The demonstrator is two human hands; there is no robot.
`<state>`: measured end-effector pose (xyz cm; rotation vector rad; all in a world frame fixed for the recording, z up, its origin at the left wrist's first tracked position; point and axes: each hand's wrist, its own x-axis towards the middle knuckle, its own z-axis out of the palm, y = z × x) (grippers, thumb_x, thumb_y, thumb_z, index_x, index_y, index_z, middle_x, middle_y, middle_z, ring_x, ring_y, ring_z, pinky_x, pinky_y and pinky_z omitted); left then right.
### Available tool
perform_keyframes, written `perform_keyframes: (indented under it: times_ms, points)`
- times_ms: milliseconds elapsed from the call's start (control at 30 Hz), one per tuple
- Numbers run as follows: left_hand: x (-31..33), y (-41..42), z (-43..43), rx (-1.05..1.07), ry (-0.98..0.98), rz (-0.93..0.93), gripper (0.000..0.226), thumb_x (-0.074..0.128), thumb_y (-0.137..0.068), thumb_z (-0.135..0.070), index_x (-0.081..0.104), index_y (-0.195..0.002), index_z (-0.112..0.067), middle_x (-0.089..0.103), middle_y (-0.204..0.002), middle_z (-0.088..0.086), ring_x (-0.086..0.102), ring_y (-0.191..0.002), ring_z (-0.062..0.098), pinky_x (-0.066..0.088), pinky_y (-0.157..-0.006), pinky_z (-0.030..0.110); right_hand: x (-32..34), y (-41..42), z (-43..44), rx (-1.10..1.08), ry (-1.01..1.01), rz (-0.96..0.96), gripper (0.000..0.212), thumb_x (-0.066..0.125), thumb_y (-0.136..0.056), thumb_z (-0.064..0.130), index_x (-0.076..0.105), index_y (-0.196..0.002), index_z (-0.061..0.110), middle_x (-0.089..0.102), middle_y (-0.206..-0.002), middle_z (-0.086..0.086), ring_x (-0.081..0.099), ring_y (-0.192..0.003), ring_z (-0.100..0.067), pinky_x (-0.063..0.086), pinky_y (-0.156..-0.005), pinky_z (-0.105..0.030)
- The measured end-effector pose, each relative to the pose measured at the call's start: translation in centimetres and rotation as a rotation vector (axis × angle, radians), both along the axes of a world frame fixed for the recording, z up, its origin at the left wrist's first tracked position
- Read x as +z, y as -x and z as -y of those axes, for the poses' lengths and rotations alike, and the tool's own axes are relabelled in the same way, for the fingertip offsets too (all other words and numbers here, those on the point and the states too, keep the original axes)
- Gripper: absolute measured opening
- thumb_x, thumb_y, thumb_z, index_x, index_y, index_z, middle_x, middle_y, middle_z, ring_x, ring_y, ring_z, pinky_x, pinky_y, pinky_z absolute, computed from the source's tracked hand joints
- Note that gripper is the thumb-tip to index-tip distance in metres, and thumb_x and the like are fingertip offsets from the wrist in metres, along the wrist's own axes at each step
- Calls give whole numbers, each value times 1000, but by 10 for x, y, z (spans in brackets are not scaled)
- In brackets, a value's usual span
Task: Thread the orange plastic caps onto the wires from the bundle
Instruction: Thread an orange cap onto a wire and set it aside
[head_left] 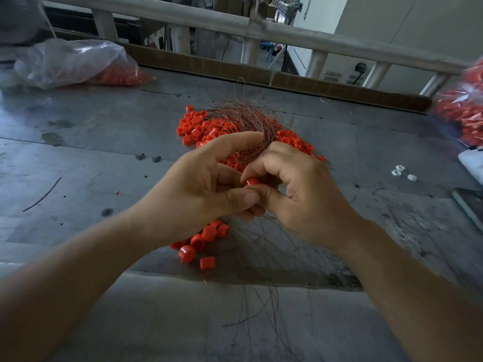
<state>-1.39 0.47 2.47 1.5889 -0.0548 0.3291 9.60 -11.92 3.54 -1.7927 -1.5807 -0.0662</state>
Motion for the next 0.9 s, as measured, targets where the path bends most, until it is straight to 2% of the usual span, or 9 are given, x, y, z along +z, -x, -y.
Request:
perform_keyframes:
  times_ms: [167,267,333,400,467,633,733,800,900]
  points:
    - [2,-2,-8,-3,79,-42,56,73,-66,-26,51,-118,-22,71,-75,10,70,-68,19,54,-57,22,1,3,-2,28,-51,-109,15,69,-74,22,64,-88,19,54,-81,10,53,-71,0,44,-65,-12]
    - [5,-3,-12,4,158,-29,54,75,-62,-29,58,-112,-20,71,-76,9,69,-67,18,55,-55,24,2,3,-1,30,-12,-334,36,71,-67,36,54,-98,35,61,-86,11,60,-81,0,50,-72,-15]
    - [7,-3,-15,23,219,-15,52,69,-62,-25,57,-112,-17,71,-76,6,68,-65,15,54,-53,22,2,2,-1,45,39,-489,34,65,-66,39,55,-98,35,65,-88,7,64,-84,-4,53,-76,-21]
    - [10,-3,-18,34,277,11,51,65,-63,-21,57,-113,-15,71,-77,6,67,-64,15,53,-51,21,1,1,-2,67,52,-552,24,62,-70,34,59,-94,29,67,-81,4,65,-73,-8,54,-67,-21]
    - [12,-2,-21,37,327,38,50,64,-62,-19,58,-112,-13,70,-77,8,66,-63,15,52,-51,21,1,0,-2,49,43,-547,10,63,-77,23,62,-86,27,64,-67,6,60,-57,-5,49,-55,-16]
    - [13,0,-29,19,352,51,37,66,-64,4,70,-98,-13,71,-77,10,67,-62,17,53,-52,22,5,-6,1,-36,0,-425,20,62,-84,9,62,-77,28,59,-59,8,54,-48,-2,45,-48,-16]
    - [14,0,-30,68,328,58,27,71,-64,-5,74,-89,-14,71,-73,5,65,-59,13,52,-51,20,7,-7,3,-25,9,-443,23,60,-85,6,63,-79,27,59,-59,8,53,-49,-4,45,-47,-17]
    - [15,0,-31,150,279,48,26,68,-59,-16,73,-85,-13,70,-71,3,64,-56,11,50,-49,18,9,-7,3,-29,17,-414,24,60,-85,5,62,-78,28,59,-58,17,53,-49,0,40,-47,-10]
    - [15,2,-32,261,42,-5,30,68,-55,-17,68,-85,-15,68,-69,1,65,-57,11,51,-51,16,7,-8,3,-78,44,-313,22,62,-84,7,62,-76,27,59,-60,13,52,-53,3,39,-49,-8]
